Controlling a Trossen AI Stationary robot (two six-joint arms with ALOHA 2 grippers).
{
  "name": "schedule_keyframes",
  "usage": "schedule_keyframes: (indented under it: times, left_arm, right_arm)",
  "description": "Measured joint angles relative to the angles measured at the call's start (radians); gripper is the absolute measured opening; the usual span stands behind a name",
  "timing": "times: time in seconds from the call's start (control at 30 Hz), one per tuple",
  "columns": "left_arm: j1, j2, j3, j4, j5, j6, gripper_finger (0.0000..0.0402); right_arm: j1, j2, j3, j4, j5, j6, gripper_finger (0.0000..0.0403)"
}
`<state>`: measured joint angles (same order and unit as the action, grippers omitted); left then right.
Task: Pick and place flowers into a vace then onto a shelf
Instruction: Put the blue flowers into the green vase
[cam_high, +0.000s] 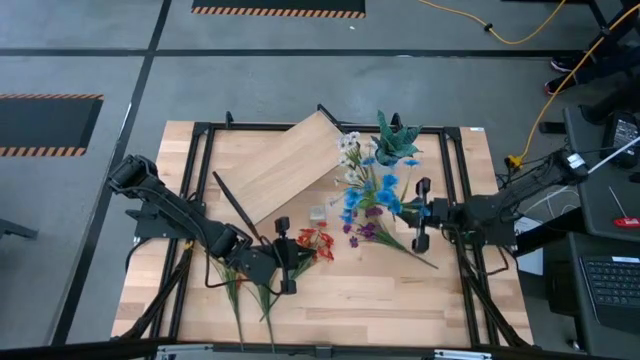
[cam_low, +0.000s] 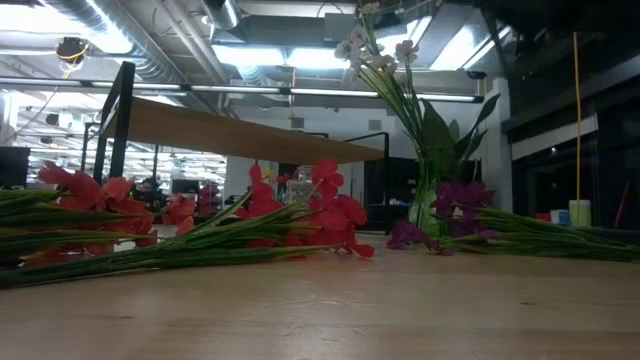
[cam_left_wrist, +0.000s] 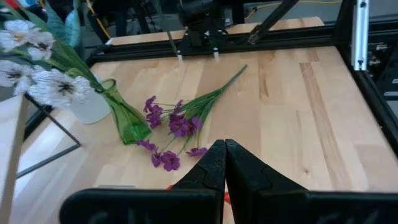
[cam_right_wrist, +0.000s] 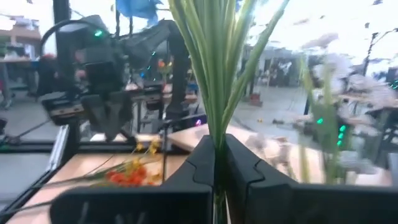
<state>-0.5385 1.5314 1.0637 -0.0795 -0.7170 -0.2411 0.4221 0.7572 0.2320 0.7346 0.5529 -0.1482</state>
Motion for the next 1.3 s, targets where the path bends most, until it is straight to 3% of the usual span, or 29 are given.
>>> schedule_keyframes:
  times: [0.2, 0.3, 0.4, 0.7, 0.9, 1.1, 1.3]
  left_arm:
    - [0.041, 0.000, 0.000, -0.053, -0.047, 0.036, 0.0004]
    - [0.093, -0.011, -0.001, -0.099, 0.038, 0.050, 0.0004]
    - [0.144, -0.046, -0.033, -0.090, 0.139, 0.099, 0.0003]
    - [0.220, -0.305, -0.328, 0.268, 0.227, 0.184, 0.0003]
    - [0.220, -0.420, -0.502, 0.532, 0.286, 0.258, 0.0003]
    - [0.220, -0.441, -0.549, 0.584, 0.293, 0.281, 0.0003]
    - [0.220, -0.435, -0.549, 0.585, 0.293, 0.269, 0.0003]
  right_arm:
    - [-0.158, -0.001, -0.032, 0.062, -0.163, -0.013, 0.0010]
    - [-0.210, -0.001, -0.018, 0.063, -0.255, -0.010, 0.0010]
    - [-0.244, -0.001, -0.016, 0.062, -0.269, -0.005, 0.0010]
    - [-0.316, 0.041, -0.016, 0.086, -0.321, 0.016, 0.0010]
    - [-0.374, 0.169, -0.015, 0.296, -0.349, -0.007, 0.0010]
    - [-0.459, 0.309, -0.015, 0.434, -0.447, 0.009, 0.0010]
    - [-0.525, 0.412, -0.015, 0.565, -0.454, 0.008, 0.0010]
